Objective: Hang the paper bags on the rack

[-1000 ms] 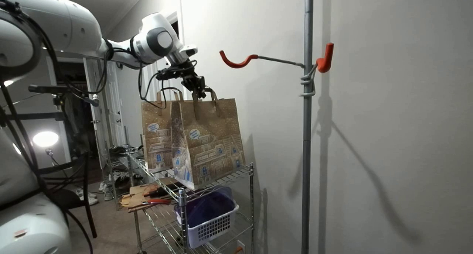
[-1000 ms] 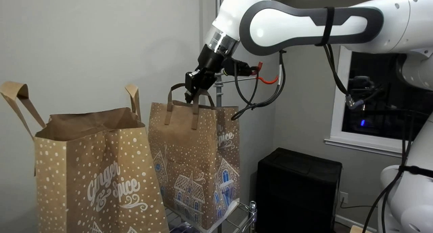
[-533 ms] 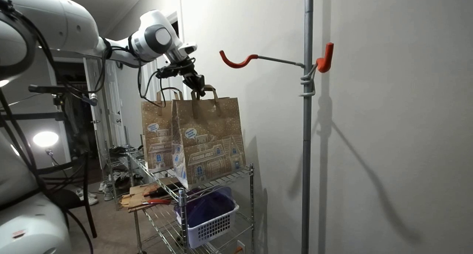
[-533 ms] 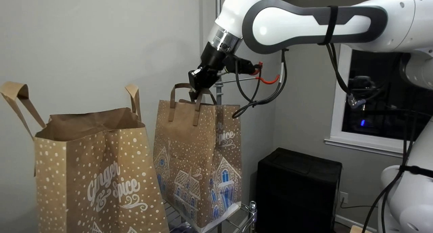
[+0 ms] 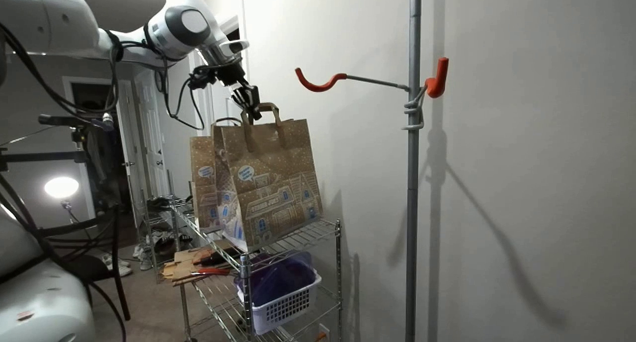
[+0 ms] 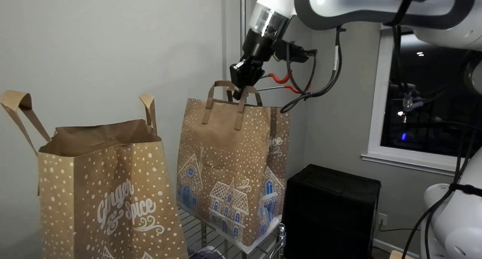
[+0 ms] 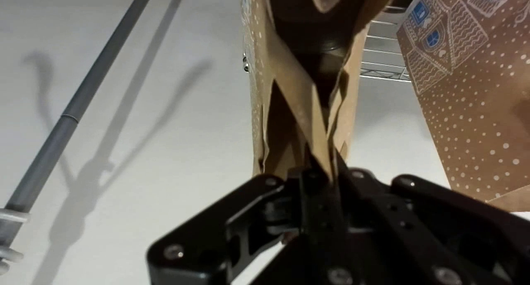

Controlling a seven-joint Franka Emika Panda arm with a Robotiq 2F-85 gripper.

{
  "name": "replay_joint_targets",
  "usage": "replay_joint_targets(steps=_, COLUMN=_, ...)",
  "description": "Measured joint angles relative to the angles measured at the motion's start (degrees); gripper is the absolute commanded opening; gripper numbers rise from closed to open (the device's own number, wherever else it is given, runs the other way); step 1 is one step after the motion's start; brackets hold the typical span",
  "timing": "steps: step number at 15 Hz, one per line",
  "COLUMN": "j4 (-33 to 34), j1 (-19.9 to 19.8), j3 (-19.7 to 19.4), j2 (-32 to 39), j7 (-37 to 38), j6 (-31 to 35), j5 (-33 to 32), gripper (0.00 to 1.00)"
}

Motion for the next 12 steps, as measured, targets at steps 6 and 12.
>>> replay_joint_targets(steps=6, j4=0.2, j1=0.0, j3=-0.1, j2=-9.1, j7=-0.2, j6=-12.9, j5=0.4, gripper=0.04)
replay_joint_targets(steps=12, j4=0.3, j1=-3.6, j3=-5.5, j2=-14.8, j7=2.1, j6=-22.5, j5=6.7, gripper=0.04)
